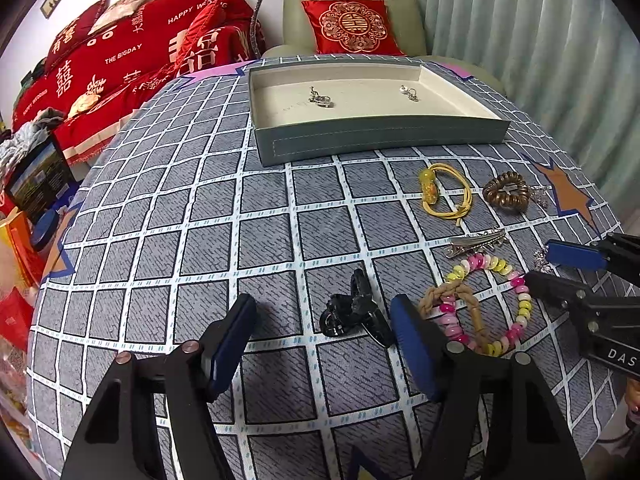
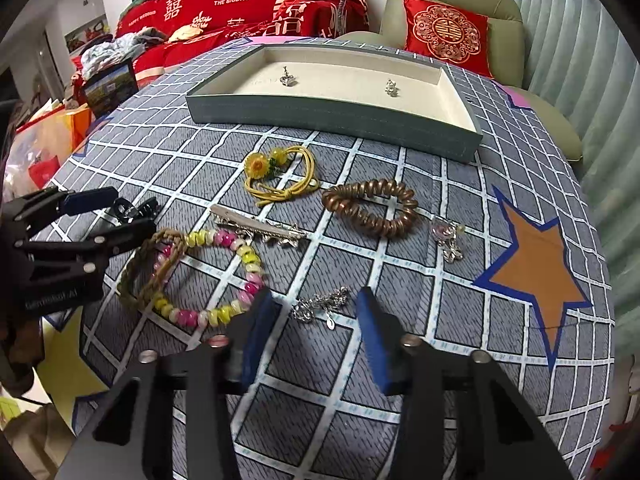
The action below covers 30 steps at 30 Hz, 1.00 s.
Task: Organize jewelry
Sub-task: 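Grasp the black hair clip with the left tool while the right tool grasps silver earrings, then carry the black hair clip and earrings into the box tray with both tools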
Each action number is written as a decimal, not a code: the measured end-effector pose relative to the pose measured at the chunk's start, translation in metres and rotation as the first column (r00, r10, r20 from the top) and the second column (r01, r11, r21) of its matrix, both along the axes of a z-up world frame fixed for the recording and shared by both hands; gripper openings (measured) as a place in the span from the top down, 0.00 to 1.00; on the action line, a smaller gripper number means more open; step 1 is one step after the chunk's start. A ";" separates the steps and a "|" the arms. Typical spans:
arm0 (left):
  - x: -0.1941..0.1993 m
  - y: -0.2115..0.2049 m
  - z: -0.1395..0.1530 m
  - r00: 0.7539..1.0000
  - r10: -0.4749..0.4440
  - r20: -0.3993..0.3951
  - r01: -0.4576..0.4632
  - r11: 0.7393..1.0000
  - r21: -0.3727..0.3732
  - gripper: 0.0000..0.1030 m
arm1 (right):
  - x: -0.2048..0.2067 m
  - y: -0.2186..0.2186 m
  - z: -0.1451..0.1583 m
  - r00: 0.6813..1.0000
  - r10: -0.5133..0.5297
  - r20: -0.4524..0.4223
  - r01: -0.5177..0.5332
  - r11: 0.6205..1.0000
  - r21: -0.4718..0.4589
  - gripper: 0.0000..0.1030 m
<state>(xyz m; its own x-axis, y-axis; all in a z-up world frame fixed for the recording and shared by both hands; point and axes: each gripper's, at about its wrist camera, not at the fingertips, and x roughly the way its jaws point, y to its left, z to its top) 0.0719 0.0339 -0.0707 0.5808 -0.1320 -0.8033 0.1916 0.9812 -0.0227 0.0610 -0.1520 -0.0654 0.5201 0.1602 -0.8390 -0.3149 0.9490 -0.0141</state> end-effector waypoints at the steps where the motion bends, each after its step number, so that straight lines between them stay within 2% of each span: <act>1: 0.001 0.000 0.000 1.000 0.001 0.000 -0.001 1.000 -0.001 0.24 | 0.000 0.001 0.000 1.000 -0.001 0.000 0.001 1.000 -0.002 0.59; 3: 0.001 0.000 0.000 1.000 0.002 0.000 -0.002 1.000 -0.002 0.24 | 0.001 0.002 0.000 1.000 -0.003 -0.002 0.003 1.000 -0.001 0.60; 4: 0.001 -0.001 0.000 1.000 0.000 0.001 0.000 1.000 -0.003 0.30 | 0.001 0.002 0.000 1.000 -0.005 -0.001 0.005 1.000 0.000 0.61; 8: 0.000 -0.002 0.002 1.000 -0.006 0.006 0.006 1.000 -0.008 0.50 | 0.000 0.002 0.001 1.000 -0.014 0.006 0.014 1.000 0.005 0.89; 9: 0.000 -0.001 0.003 1.000 -0.006 0.009 0.006 1.000 -0.010 0.59 | 0.000 0.003 0.001 1.000 -0.017 0.007 0.017 1.000 0.004 0.89; 10: 0.001 -0.001 0.003 1.000 -0.007 0.008 0.007 1.000 -0.012 0.63 | -0.001 0.003 0.001 1.000 -0.019 0.008 0.019 1.000 0.006 0.89; 16: -0.002 0.003 0.008 1.000 -0.007 0.018 0.008 0.999 -0.036 0.67 | -0.004 -0.007 0.002 0.999 -0.037 -0.004 0.037 0.998 0.059 0.88; 30: -0.002 0.013 0.029 0.999 0.020 0.034 -0.016 0.993 -0.119 0.67 | 0.000 -0.046 0.025 0.993 -0.108 -0.042 0.115 0.960 0.255 0.88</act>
<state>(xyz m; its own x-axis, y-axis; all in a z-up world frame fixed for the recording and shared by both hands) 0.0697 0.0465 -0.0418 0.6116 -0.2145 -0.7615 0.1767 0.9753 -0.1328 0.0610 -0.1978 -0.0405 0.5244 0.3145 -0.7913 -0.2040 0.9486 0.2418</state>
